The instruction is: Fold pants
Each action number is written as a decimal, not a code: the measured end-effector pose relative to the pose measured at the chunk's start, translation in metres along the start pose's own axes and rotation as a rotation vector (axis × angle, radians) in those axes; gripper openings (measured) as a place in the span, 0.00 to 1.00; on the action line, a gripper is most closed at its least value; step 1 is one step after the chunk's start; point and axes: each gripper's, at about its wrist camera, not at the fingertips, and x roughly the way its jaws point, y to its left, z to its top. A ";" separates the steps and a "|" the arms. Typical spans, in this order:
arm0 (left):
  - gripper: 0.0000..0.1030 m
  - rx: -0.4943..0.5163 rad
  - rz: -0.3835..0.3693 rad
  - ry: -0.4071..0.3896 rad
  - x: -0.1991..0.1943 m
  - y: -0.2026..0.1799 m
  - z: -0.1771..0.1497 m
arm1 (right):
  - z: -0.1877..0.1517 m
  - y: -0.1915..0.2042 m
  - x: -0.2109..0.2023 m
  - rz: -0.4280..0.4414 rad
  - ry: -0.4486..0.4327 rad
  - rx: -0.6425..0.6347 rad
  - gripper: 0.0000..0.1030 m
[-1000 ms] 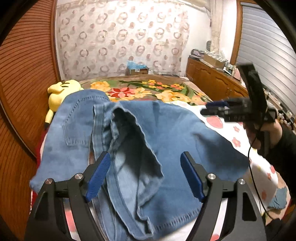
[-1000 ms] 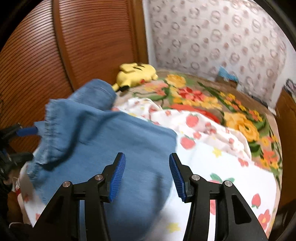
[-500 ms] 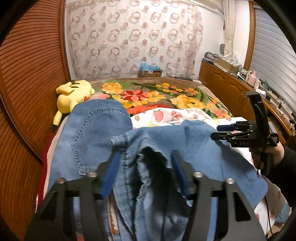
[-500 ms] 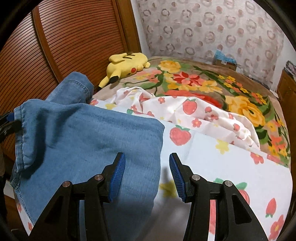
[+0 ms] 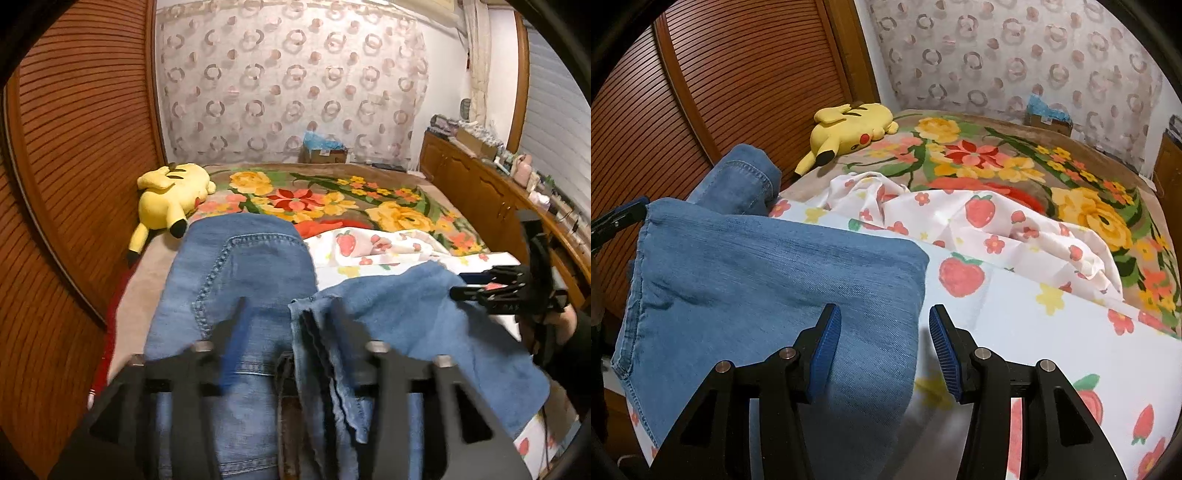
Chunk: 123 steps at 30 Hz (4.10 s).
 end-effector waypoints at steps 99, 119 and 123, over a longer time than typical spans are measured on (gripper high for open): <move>0.18 0.192 -0.211 0.139 -0.014 -0.130 -0.076 | -0.177 -0.006 -0.152 -0.190 -0.098 0.274 0.49; 0.47 0.253 -0.281 0.208 0.016 -0.189 -0.093 | -0.184 -0.013 -0.137 -0.165 -0.070 0.314 0.52; 0.49 0.259 -0.284 0.210 0.020 -0.191 -0.096 | -0.187 -0.012 -0.134 -0.162 -0.067 0.329 0.52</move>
